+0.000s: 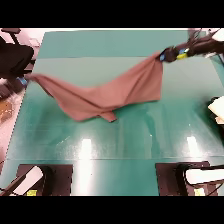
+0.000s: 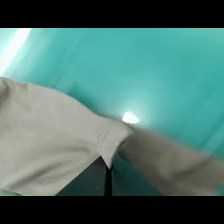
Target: Fold the shirts.
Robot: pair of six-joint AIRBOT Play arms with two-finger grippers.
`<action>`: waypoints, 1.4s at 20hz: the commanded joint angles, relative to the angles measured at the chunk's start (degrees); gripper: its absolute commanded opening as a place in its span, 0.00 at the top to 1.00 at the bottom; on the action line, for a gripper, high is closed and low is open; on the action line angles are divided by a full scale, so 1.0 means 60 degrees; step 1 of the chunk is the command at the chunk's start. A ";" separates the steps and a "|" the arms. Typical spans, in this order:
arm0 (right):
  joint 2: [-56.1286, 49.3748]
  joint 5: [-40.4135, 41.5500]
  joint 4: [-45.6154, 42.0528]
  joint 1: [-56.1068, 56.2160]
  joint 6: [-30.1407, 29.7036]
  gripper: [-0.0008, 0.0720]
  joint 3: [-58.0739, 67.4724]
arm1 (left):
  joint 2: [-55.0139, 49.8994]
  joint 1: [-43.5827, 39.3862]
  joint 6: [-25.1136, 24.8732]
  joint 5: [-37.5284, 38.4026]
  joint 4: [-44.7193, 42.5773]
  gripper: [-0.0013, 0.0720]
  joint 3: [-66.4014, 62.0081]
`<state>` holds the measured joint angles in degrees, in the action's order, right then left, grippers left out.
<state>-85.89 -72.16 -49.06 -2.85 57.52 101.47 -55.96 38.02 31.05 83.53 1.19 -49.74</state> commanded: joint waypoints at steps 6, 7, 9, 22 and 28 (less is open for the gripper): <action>0.3381 0.1967 -0.0087 -0.1100 0.0415 0.97 0.1242 | 0.0007 0.0000 0.2055 0.0229 0.0758 0.95 -0.5770; 0.3748 0.1923 -0.0084 -0.1370 0.0426 0.98 0.1188 | 0.0007 0.0000 0.2149 0.0229 0.0750 0.95 -0.6441; 0.4532 0.1993 -0.0080 -0.1905 0.0430 0.97 0.0936 | 0.0007 0.0000 0.2579 0.0255 0.0295 0.95 -0.7708; 0.8437 0.2943 -0.0080 -0.3446 0.0073 0.97 -0.1756 | 0.1053 0.0000 0.3942 0.0441 -0.4634 0.95 -1.1642; 0.6914 0.2881 0.0237 -0.2248 -0.0120 0.97 -0.4779 | 0.0965 -0.0750 0.3665 0.0455 -0.4725 0.95 -0.7184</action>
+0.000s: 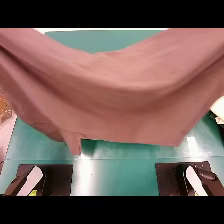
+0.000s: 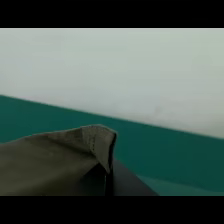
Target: Fold the shirts.
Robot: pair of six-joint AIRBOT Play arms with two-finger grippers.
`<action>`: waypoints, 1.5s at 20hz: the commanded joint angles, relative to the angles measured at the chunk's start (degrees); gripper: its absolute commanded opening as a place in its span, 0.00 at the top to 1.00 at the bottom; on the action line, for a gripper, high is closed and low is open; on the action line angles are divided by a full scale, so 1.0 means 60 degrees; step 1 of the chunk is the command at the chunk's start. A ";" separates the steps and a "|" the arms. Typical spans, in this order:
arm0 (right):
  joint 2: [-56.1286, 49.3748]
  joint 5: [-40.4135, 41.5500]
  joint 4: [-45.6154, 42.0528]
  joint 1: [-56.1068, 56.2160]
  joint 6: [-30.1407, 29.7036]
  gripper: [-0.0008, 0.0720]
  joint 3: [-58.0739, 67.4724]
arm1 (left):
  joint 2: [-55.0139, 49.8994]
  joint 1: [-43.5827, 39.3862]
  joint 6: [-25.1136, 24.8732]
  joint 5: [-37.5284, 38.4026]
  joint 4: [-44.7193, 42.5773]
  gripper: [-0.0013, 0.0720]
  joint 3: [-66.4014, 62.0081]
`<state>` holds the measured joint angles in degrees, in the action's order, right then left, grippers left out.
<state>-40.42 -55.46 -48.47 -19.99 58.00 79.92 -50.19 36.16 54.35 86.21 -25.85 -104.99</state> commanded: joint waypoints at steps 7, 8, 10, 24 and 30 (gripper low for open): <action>-0.3861 0.2794 0.0069 0.2280 -0.1191 0.97 -0.2827 | -0.0022 -0.3410 -0.4262 -0.6918 -0.0291 0.95 0.9872; -0.4324 0.3049 0.0084 0.2284 -0.1191 0.97 -0.2816 | -0.0069 -0.3738 -0.4408 -0.8488 -0.0273 0.95 1.0473; -0.5180 0.3574 0.0153 0.2288 -0.1188 0.97 -0.2809 | -0.0481 -0.4142 -0.4615 -1.0433 -0.0262 0.95 1.0994; -0.5373 0.1912 0.0062 0.0882 -0.1173 0.45 -0.2794 | -0.1585 -0.2750 -0.0586 -0.7803 -0.3115 0.11 0.9544; -0.4109 -0.0769 0.0160 -0.1217 -0.0838 0.26 -0.3971 | -0.1585 -0.1217 0.1322 -0.3468 -0.4455 0.02 1.0207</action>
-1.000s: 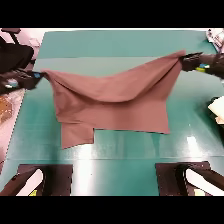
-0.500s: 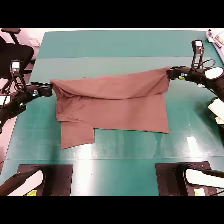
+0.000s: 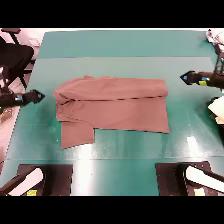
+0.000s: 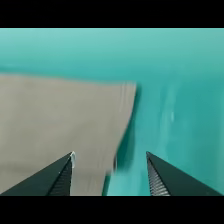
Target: Fold the shirts.
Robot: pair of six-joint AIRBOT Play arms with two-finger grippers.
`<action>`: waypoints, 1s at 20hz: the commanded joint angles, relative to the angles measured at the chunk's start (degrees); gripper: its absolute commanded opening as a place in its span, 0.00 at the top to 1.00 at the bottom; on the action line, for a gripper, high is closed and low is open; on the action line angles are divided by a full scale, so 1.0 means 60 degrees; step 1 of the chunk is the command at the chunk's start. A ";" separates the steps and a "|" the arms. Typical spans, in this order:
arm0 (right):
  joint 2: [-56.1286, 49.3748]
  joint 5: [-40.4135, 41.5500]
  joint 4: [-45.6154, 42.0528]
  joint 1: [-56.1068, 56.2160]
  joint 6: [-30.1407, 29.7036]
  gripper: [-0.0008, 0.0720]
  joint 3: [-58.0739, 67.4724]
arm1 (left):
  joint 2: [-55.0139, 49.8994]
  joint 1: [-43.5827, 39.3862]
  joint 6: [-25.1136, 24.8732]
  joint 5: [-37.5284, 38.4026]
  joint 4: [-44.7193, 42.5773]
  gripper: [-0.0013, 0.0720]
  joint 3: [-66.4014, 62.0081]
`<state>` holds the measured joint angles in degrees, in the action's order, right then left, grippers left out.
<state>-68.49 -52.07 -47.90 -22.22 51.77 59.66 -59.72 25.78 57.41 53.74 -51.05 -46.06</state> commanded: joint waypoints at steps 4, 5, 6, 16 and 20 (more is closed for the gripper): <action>0.1355 -0.2317 0.0066 -0.1231 0.0630 0.26 -0.1905 | -0.0047 0.0514 0.0510 0.2484 0.1075 0.02 0.1832; 0.1530 -0.2335 0.0073 -0.1231 0.0630 0.26 -0.2157 | -0.0066 0.0514 0.0452 0.2357 0.1093 0.02 0.2098; 0.1741 -0.2317 0.0066 -0.1231 0.0619 0.26 -0.2404 | -0.0076 0.0514 0.0215 0.2102 0.1096 0.02 0.2317; 0.2393 -0.1920 0.0113 -0.1180 0.0619 0.26 -0.2878 | -0.0761 0.0124 -0.0976 0.0353 0.2328 0.02 0.2721; 0.2095 -0.1934 0.0317 -0.1111 0.0619 0.26 -0.2878 | -0.1311 -0.0871 -0.1115 -0.0208 0.2361 0.03 0.2718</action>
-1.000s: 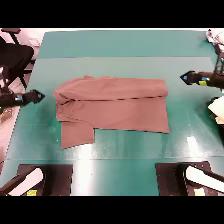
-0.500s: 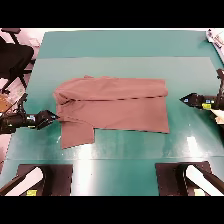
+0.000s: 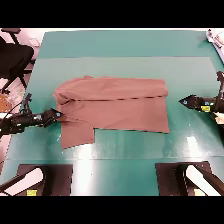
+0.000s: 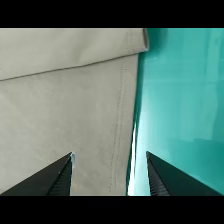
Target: Fold the shirts.
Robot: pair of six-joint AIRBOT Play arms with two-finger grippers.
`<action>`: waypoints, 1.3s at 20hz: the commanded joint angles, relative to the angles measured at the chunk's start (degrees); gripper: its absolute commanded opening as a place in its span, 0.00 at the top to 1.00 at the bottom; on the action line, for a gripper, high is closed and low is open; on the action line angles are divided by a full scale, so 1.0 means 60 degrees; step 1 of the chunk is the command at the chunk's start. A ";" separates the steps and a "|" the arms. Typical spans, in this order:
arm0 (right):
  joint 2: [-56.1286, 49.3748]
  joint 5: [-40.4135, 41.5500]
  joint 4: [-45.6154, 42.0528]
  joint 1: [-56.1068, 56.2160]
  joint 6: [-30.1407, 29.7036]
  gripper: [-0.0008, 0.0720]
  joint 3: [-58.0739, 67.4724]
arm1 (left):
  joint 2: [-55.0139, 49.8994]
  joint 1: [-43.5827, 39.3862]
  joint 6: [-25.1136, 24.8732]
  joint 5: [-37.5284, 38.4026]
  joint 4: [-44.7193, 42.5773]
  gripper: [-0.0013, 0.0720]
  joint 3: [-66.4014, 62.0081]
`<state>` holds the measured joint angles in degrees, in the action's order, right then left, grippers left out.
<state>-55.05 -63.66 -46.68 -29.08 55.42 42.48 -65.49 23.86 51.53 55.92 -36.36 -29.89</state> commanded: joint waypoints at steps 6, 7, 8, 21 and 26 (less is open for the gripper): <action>-0.0251 -0.0171 0.0084 0.0029 0.0007 0.26 -0.0015 | -0.0342 -0.0820 -0.0437 -0.0914 0.0033 0.94 0.0004; -0.0251 -0.0321 -0.0004 0.0029 0.0007 0.26 -0.0015 | -0.0342 -0.0820 -0.0448 -0.0805 0.0029 0.95 -0.0047; -0.0251 -0.0499 -0.0193 0.0029 0.0033 0.26 -0.0015 | -0.0342 -0.0820 -0.0448 -0.0659 0.0029 0.95 -0.0149; -0.0262 -0.0783 -0.0933 -0.0801 0.0616 0.26 -0.3042 | -0.0342 -0.0820 -0.0605 0.0878 -0.0040 0.95 -0.1716; -0.0280 -0.0820 -0.0568 -0.0801 0.0758 0.26 -0.3399 | -0.0342 -0.0823 -0.0612 0.1016 -0.0109 0.95 -0.1716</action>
<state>-56.58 -69.38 -50.87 -33.82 59.37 23.99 -67.55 18.92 47.92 61.36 -36.73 -40.03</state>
